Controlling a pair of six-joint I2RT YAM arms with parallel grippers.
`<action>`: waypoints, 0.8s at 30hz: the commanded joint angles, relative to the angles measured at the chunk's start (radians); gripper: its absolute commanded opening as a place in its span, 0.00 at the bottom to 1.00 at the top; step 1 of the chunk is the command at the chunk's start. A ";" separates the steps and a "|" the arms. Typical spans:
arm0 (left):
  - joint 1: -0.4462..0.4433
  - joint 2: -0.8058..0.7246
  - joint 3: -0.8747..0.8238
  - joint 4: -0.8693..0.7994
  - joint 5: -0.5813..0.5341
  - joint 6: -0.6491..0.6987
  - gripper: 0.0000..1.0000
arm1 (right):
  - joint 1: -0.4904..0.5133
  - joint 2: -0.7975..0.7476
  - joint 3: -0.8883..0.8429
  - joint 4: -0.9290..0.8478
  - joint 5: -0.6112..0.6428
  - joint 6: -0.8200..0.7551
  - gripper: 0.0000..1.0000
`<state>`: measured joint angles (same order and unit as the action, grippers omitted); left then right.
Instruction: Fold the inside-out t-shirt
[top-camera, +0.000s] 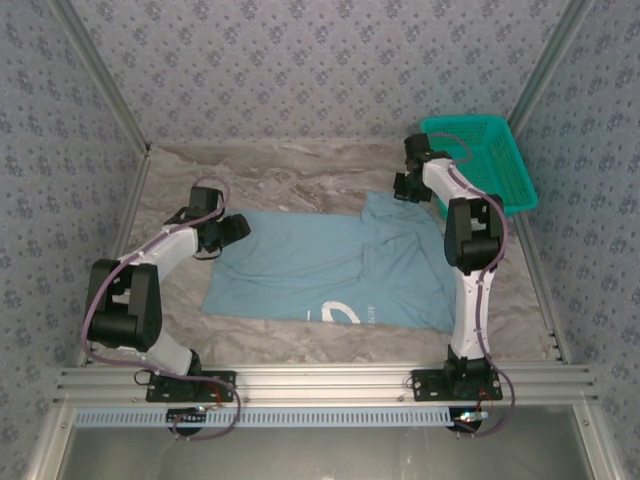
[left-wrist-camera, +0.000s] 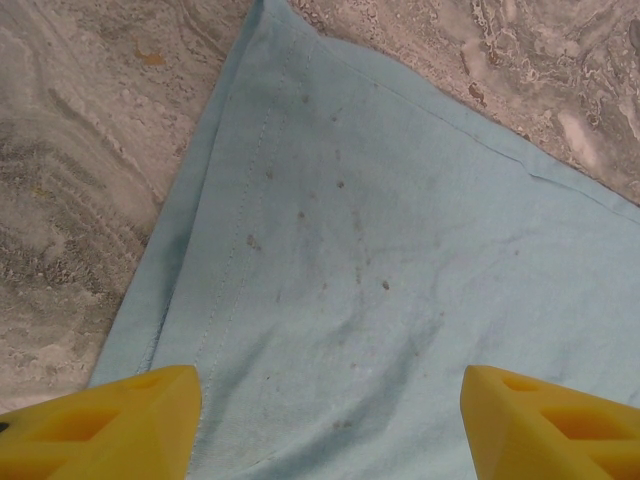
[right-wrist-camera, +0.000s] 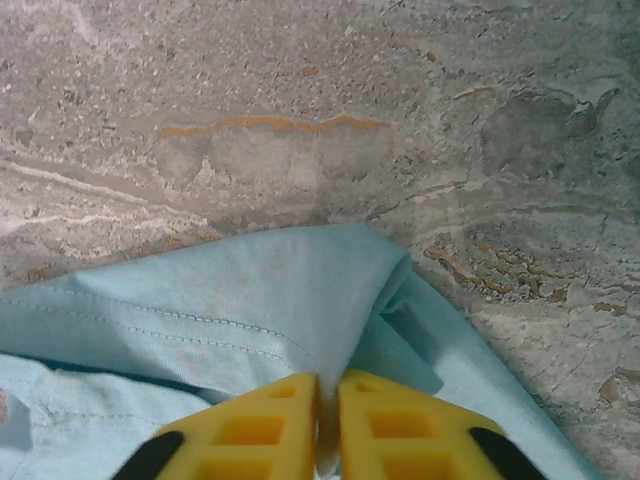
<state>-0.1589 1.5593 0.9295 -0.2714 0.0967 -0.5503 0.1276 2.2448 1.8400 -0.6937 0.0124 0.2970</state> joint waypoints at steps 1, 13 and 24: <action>-0.004 -0.004 0.008 0.010 0.006 0.006 0.69 | -0.012 0.012 0.048 -0.042 0.013 -0.007 0.08; 0.090 0.137 0.144 0.053 -0.030 0.015 0.70 | -0.023 -0.094 0.042 -0.043 -0.046 -0.010 0.00; 0.094 0.413 0.432 -0.078 -0.027 0.088 0.63 | -0.028 -0.101 0.045 -0.033 -0.068 -0.009 0.00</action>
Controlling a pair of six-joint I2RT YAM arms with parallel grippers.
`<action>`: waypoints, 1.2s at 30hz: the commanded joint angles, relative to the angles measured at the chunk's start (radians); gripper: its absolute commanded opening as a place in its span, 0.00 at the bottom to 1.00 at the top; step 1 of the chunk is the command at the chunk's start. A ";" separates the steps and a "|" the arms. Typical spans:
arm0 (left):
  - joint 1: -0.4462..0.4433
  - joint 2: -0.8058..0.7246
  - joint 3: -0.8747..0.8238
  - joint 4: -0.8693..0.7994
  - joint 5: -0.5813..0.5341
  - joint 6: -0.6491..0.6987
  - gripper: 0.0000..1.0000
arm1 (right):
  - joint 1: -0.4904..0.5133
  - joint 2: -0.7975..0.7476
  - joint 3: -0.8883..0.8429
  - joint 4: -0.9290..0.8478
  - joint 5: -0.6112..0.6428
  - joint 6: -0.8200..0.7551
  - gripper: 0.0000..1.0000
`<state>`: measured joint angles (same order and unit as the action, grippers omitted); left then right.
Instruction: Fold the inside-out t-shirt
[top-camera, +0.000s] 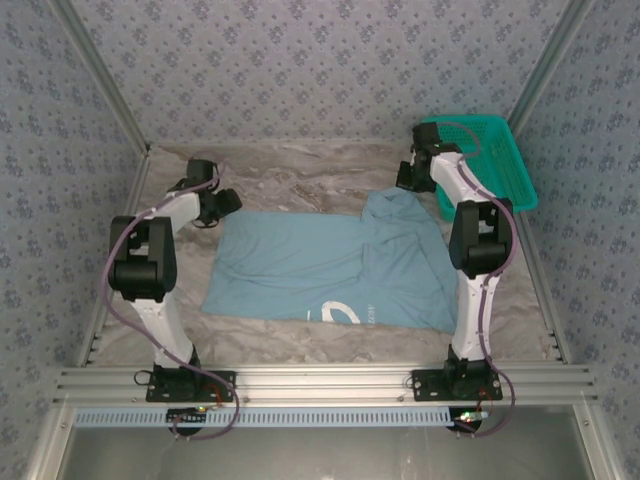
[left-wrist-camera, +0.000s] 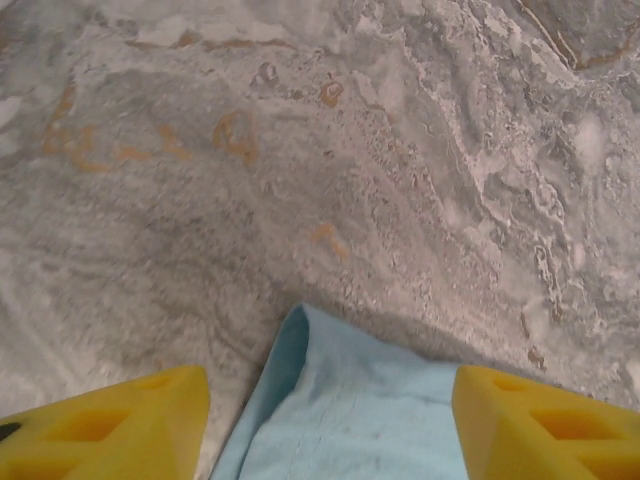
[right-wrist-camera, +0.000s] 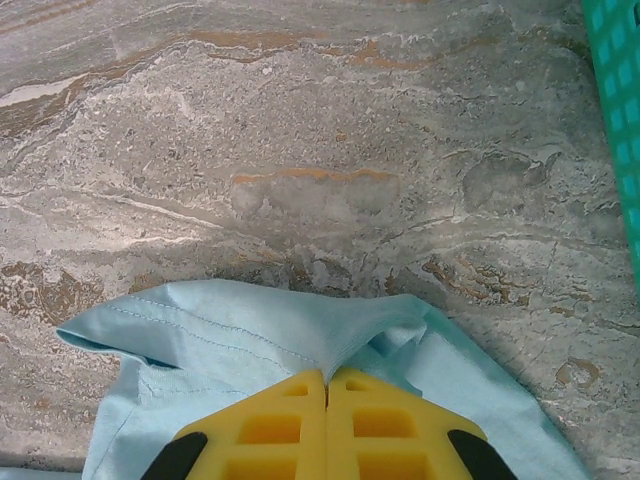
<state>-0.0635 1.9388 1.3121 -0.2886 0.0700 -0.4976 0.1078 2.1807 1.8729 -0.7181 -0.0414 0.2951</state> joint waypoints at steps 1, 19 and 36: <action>-0.001 0.050 0.064 -0.067 -0.008 0.040 0.61 | -0.008 -0.038 0.012 -0.009 -0.016 -0.007 0.00; 0.000 0.149 0.171 -0.091 0.031 0.070 0.11 | -0.010 -0.048 0.026 -0.028 -0.005 -0.017 0.00; 0.002 0.121 0.238 -0.127 0.026 0.103 0.00 | -0.042 -0.156 0.062 -0.146 -0.033 -0.050 0.00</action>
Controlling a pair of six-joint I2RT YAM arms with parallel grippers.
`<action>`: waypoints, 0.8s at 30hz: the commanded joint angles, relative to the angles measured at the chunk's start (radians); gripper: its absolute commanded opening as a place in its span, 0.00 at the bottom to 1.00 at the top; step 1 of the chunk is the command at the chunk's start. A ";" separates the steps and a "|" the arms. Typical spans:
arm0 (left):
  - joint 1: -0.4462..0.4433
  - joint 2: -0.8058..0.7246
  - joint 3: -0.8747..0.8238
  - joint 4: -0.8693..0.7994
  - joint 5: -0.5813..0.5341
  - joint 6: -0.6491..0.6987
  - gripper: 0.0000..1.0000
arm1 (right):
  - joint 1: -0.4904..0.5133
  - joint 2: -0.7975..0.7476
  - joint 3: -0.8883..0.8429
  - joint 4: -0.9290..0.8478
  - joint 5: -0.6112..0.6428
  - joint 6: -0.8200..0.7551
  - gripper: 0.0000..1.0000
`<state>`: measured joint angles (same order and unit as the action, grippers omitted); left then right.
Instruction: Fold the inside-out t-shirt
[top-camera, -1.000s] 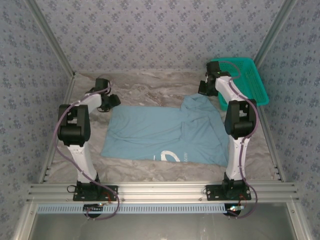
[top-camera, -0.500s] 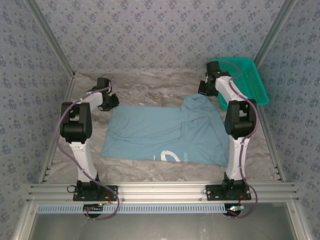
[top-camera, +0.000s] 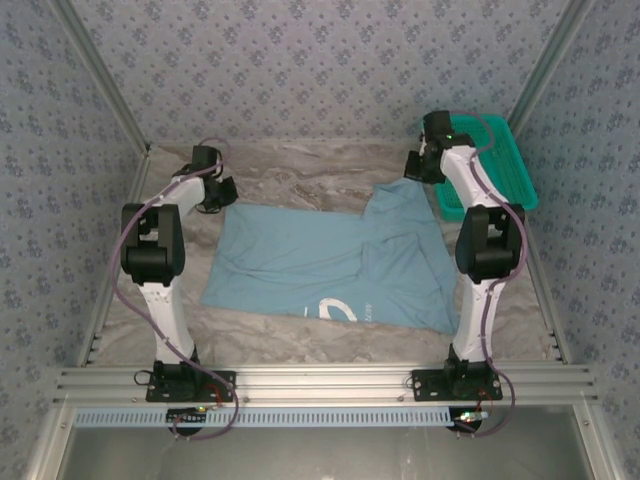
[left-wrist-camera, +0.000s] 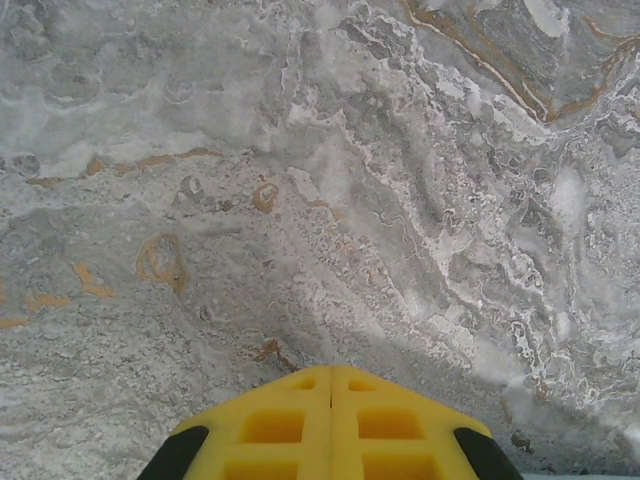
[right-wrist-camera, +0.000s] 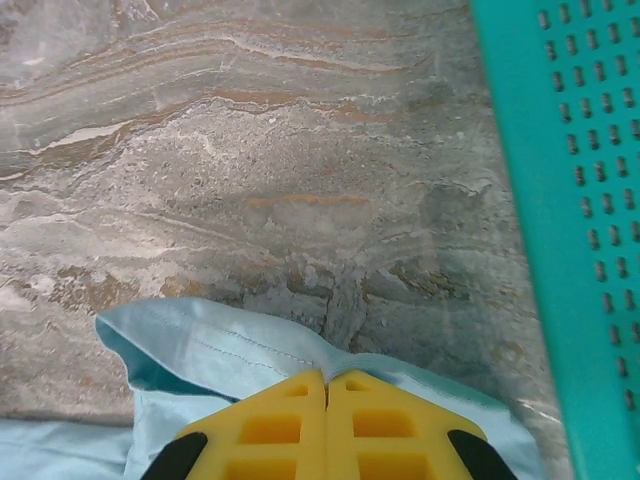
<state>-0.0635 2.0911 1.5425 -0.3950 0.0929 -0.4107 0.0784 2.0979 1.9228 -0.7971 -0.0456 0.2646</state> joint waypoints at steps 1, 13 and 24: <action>0.001 -0.036 0.002 -0.019 0.004 0.017 0.00 | -0.019 -0.093 0.001 -0.078 -0.047 -0.019 0.00; 0.003 -0.173 -0.124 0.015 0.023 0.004 0.00 | -0.074 -0.388 -0.247 -0.161 -0.140 -0.021 0.00; 0.004 -0.483 -0.429 0.029 0.039 -0.036 0.00 | -0.087 -0.690 -0.598 -0.239 -0.143 0.034 0.00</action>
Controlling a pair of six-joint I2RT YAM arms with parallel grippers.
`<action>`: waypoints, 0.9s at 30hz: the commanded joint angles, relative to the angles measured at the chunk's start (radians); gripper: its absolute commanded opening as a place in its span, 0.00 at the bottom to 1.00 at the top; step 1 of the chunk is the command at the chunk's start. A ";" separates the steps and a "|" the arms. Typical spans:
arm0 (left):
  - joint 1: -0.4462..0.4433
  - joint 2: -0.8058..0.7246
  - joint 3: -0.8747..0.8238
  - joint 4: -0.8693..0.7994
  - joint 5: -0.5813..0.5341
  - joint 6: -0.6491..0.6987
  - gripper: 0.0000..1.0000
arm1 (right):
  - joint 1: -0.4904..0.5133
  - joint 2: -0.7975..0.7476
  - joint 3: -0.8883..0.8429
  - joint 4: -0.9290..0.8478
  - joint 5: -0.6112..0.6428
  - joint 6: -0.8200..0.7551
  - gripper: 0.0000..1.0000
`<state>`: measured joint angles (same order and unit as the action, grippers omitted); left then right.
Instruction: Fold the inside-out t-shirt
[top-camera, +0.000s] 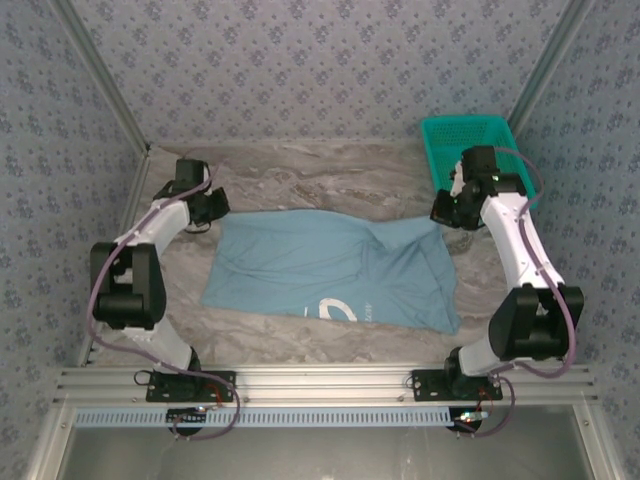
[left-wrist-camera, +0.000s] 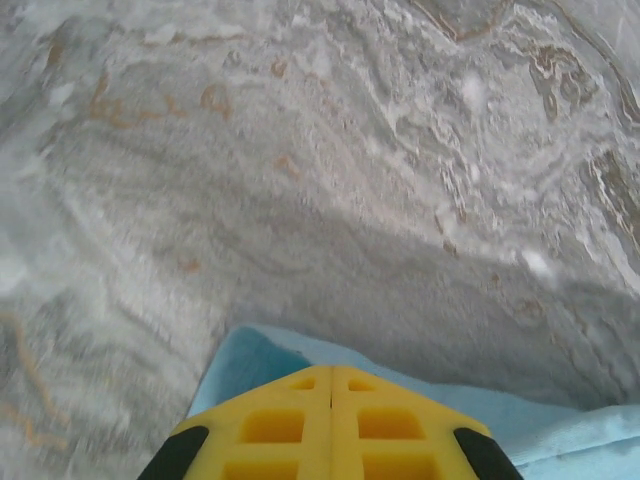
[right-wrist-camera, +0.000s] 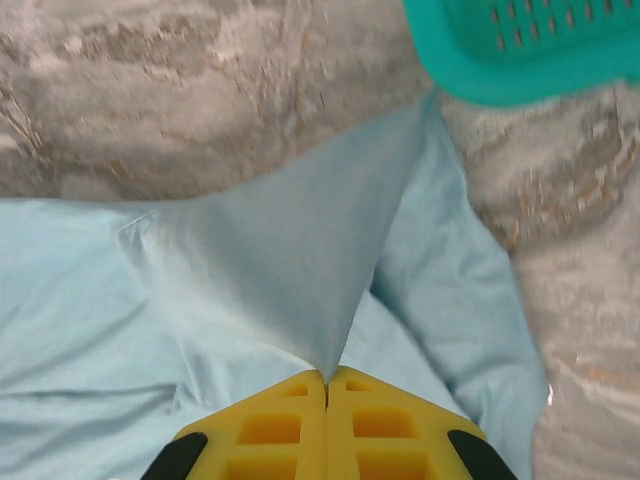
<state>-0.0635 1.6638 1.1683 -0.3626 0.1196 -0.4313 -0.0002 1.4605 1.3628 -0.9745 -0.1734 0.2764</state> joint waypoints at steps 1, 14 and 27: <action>0.006 -0.081 -0.081 -0.012 0.007 -0.012 0.00 | -0.010 -0.071 -0.056 -0.077 -0.017 0.025 0.00; 0.006 -0.240 -0.211 -0.041 -0.031 -0.008 0.00 | -0.058 -0.185 -0.063 -0.133 -0.318 0.124 0.00; 0.005 -0.192 -0.261 -0.020 -0.098 0.013 0.00 | -0.112 -0.262 -0.094 -0.258 -0.375 0.127 0.00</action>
<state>-0.0635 1.4513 0.9264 -0.3904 0.0502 -0.4301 -0.1051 1.2186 1.2896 -1.1645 -0.5220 0.4004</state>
